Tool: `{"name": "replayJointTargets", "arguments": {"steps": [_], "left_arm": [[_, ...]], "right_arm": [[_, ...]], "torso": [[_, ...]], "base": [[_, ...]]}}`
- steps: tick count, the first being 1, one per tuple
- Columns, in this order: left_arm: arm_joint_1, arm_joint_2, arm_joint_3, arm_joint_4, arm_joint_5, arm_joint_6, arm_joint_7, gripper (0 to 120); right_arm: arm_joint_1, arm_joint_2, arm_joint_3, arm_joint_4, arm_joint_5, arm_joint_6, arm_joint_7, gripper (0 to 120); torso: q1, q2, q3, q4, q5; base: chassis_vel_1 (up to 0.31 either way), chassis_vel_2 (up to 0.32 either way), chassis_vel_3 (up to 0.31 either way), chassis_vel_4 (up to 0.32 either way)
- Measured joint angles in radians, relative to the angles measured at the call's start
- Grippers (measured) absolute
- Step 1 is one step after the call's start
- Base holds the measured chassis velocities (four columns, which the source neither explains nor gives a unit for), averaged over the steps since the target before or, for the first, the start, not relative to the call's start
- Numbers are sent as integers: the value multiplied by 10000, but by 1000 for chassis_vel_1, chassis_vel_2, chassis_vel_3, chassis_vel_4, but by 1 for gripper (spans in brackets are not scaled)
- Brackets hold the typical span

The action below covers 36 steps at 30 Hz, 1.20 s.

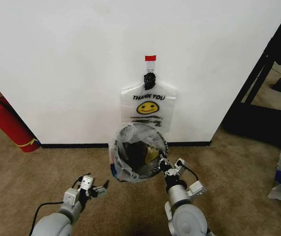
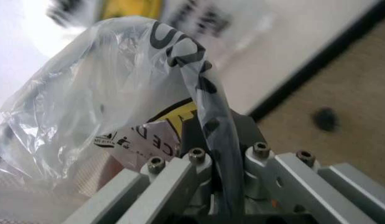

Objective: Pick up the garbage bag from the wall and place it over the trash bin.

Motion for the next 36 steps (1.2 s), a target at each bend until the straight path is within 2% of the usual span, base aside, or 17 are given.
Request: {"name": "replayJointTargets", "arguments": {"steps": [4,10,19,23,26,27,30,32,34,36], "left_arm": [[167,-45,-72,1,-157,-74,-449,100],[264,-189,-50,-218,-150,-67,-523,100],[308,-302,-49,-309,-127,-47,-510,100],[302,-356,-48,-369,-127,-46,-503,100],[306,-445,-13,-476,-127,-32,-489,100],[306,-445,-13,-476,-127,-32,-489,100],[339,-490,-5,-563,-122,-25,-480,100],[366,-512,-5,-610,-109,-24,-473,100],[377,-518,-6,-618,-103,-24,-473,100],[416,-531,-9,-632,-62,-31,-471,100]], "right_arm": [[250,173,16,-456,82,-745,954,0],[665,229,-13,-1342,113,-1531,1618,0],[769,60,-29,-1644,-56,-2123,1836,1],[610,-77,-90,-1449,-239,-2486,1664,15],[517,-139,-118,-1292,-348,-2963,2249,30],[517,-139,-118,-1292,-348,-2963,2249,30],[391,-266,-87,-992,-354,-3316,2702,40],[253,-412,-42,-630,-334,-3481,2884,51],[213,-455,-24,-522,-326,-3524,2917,53],[123,-529,-8,-290,-303,-3653,2996,64]], "torso": [[0,0,0,1,0],[0,0,0,1,1],[0,0,-1,0,1],[0,0,-2,0,1],[0,0,-2,0,2],[0,0,-2,0,2],[0,0,-2,0,2],[0,0,-2,0,1],[0,0,-2,0,1],[0,0,-2,0,0]], "base": [[0,0,0,0],[0,0,0,0],[0,0,0,0],[0,0,0,0],[0,0,0,0],[0,0,0,0],[0,0,0,0],[0,0,0,0],[0,0,0,0],[0,0,0,0]]}}
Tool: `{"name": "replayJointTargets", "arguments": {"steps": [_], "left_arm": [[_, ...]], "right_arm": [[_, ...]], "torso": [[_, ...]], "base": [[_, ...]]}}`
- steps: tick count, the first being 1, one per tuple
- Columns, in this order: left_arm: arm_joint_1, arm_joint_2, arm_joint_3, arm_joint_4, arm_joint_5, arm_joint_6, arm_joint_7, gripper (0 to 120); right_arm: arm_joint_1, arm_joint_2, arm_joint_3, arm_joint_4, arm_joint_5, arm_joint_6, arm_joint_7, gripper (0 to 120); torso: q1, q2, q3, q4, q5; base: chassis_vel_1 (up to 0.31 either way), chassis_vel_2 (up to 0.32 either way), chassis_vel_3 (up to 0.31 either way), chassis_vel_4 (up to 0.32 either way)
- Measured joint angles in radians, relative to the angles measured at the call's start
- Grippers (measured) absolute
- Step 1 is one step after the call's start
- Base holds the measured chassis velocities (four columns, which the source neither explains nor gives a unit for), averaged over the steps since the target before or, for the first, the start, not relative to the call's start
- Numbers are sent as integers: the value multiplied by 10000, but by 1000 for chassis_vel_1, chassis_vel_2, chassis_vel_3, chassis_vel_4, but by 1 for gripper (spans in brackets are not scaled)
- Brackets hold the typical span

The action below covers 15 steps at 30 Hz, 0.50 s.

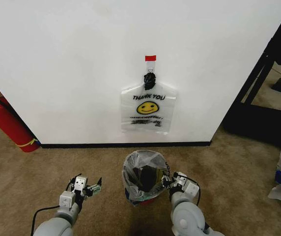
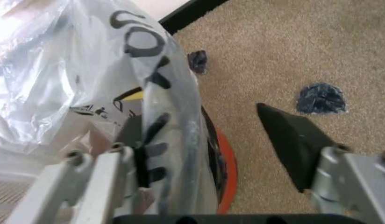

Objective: Pick up the garbage bag from the wall and place it over the trash bin.

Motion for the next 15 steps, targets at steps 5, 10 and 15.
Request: {"name": "replayJointTargets", "arguments": {"steps": [5,10,15], "left_arm": [[71,-6,-11,-80,53,-10,2,100],[185,24,-70,-189,63,-20,2,100],[314,46,-123,-233,112,-69,-1,100]], "right_arm": [[-45,4,-5,138,7,-197,120,80],[-37,-47,31,11,-60,-742,151,97],[-31,-389,125,-135,-162,-1802,75,100]], "torso": [[0,0,0,1,1],[0,0,0,1,2],[0,0,1,1,3]], "base": [[0,0,0,0],[0,0,0,0],[0,0,0,0]]}}
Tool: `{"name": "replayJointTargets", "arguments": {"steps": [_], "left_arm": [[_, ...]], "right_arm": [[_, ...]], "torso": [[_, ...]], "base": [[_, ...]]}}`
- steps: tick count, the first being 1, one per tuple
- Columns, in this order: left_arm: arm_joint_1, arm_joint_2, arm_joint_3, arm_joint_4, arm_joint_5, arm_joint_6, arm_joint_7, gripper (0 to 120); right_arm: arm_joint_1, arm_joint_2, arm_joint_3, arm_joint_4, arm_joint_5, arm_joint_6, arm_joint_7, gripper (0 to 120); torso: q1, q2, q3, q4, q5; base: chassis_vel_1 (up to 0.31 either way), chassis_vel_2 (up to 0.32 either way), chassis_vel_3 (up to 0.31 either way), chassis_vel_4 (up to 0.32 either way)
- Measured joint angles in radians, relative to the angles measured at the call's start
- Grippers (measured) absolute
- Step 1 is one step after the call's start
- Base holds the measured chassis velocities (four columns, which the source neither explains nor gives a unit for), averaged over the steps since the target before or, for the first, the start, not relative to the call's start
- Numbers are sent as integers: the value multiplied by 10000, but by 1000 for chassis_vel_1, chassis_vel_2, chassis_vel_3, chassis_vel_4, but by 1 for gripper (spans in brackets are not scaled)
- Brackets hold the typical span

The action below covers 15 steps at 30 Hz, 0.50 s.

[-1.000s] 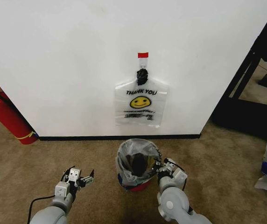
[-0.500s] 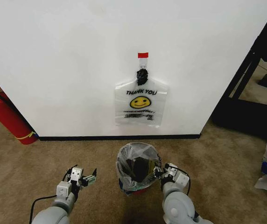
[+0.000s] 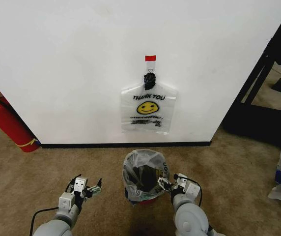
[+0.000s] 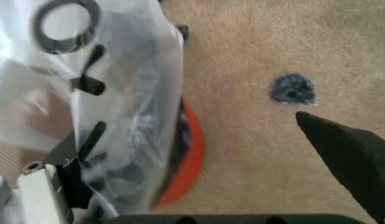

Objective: Pick up the garbage bag from the wall and place it over the trash bin.

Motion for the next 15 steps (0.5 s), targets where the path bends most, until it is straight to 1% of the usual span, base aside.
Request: {"name": "replayJointTargets", "arguments": {"steps": [2,4,5,7,12,15], "left_arm": [[42,-15,-4,-13,39,-28,-1,100],[75,-52,0,-34,86,-54,-1,100],[75,-52,0,-34,86,-54,-1,100],[111,-87,17,-47,131,-72,0,100],[151,-131,26,-54,190,-107,5,100],[200,-161,26,-54,248,-155,10,100]], "right_arm": [[37,-212,113,58,168,-648,-109,100],[167,-379,243,85,383,-1315,-223,100],[167,-379,243,85,383,-1315,-223,100],[286,-491,293,82,426,-1625,-408,100],[399,-584,262,95,318,-1780,-560,100],[424,-666,110,172,-198,-1784,-699,100]], "torso": [[0,0,0,-1,-5],[0,0,0,0,-2],[0,0,0,0,-2],[0,0,0,1,-2],[0,0,1,1,0],[0,0,1,1,-1]], "base": [[0,0,0,0],[0,0,0,0],[0,0,0,0],[0,0,0,0],[0,0,0,0],[0,0,0,0]]}}
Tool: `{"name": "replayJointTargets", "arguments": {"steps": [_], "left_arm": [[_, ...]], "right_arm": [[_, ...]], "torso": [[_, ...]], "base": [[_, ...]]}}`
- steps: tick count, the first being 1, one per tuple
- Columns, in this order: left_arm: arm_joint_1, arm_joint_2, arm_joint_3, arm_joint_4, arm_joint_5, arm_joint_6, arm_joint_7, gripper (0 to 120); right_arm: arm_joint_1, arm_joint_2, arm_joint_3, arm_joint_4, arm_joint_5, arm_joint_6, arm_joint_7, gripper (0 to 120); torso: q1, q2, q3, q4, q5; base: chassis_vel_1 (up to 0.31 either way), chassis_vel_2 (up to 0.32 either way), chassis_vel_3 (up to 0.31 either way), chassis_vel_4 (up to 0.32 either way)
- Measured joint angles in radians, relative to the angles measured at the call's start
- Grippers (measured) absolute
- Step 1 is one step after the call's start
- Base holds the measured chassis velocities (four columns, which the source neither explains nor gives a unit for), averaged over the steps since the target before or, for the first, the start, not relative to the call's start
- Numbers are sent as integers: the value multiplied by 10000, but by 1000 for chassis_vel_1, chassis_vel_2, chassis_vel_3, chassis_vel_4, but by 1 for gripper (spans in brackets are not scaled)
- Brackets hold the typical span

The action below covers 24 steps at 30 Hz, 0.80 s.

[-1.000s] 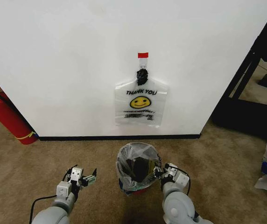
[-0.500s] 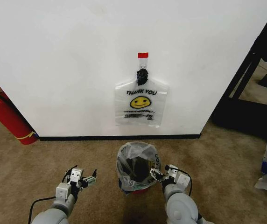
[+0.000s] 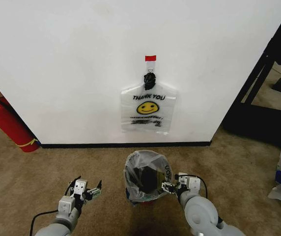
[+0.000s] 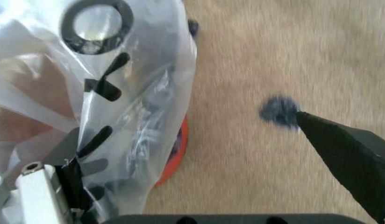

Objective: Pick up the garbage bag from the wall and place it over the trash bin.

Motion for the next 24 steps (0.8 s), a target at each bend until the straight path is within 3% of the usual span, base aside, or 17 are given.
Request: {"name": "replayJointTargets", "arguments": {"steps": [8,13,19,21,22,24], "left_arm": [[38,-99,11,2,93,-54,12,100],[45,-151,31,16,140,-57,28,100],[79,-154,7,70,163,-90,30,100],[71,-155,6,124,183,-112,32,100],[65,-155,6,154,192,-122,35,100],[49,-152,11,195,197,-135,36,100]], "right_arm": [[-282,-292,-227,310,-1684,842,-1309,100],[-458,-854,-45,-55,-3186,1789,-3224,100],[-479,-1118,241,-352,-3580,2626,-4576,100],[-481,-1214,364,-749,-3799,3920,-5995,100],[-440,-1226,525,-1257,-3709,5342,-7294,100],[-249,-1134,1038,-2314,-3096,7011,-9219,100]], "torso": [[0,0,0,-1,-2],[0,0,0,-2,-1],[0,0,0,-1,-2],[0,0,0,-2,-1],[0,0,0,-2,0],[0,0,0,1,2]], "base": [[0,0,0,0],[0,0,0,0],[0,0,0,0],[0,0,0,0],[0,0,0,0],[0,0,0,0]]}}
